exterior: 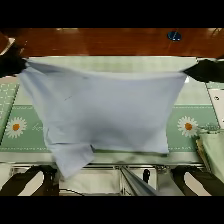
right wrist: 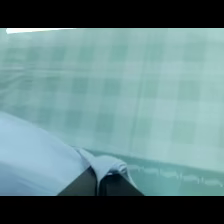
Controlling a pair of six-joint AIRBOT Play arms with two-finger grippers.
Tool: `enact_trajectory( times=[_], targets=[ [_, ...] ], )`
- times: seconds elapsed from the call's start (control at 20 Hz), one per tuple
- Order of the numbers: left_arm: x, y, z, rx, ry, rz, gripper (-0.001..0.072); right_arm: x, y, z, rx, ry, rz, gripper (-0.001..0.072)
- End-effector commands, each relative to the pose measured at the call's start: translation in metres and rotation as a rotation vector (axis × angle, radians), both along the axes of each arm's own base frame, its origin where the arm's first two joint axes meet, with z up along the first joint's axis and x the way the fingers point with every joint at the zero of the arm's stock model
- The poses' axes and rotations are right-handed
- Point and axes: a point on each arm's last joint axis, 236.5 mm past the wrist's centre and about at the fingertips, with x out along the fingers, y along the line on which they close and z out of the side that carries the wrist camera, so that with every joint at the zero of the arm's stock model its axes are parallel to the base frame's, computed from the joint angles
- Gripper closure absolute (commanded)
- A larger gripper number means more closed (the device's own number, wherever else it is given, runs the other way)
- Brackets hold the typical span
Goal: Fold the shirts.
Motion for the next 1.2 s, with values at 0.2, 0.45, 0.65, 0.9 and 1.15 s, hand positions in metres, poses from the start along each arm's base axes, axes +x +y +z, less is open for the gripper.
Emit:
enact_trajectory(
  times=[0.2, 0.45, 0.65, 0.9, 1.15],
  targets=[
    [0.121, 0.004, -0.104, -0.147, 0.147, 0.1, 0.0692, 0.158, -0.019, -0.121, 0.044, 0.134, -0.123, 0.0692],
    [0.128, -0.008, -0.145, -0.186, 0.295, 0.068, 0.0692, 0.186, -0.018, -0.155, 0.073, 0.209, -0.127, 0.0691],
    [0.093, -0.001, -0.158, -0.13, 0.427, -0.027, 0.0692, 0.166, -0.019, -0.154, 0.055, 0.264, -0.07, 0.0691],
    [0.031, -0.009, -0.205, -0.089, 0.654, -0.183, 0.0692, 0.113, -0.029, -0.188, -0.004, 0.463, 0.019, 0.0691],
    [-0.003, -0.006, -0.247, -0.095, 0.776, -0.175, 0.0691, 0.076, -0.022, -0.237, 0.017, 0.595, 0.031, 0.0691]
  ],
)
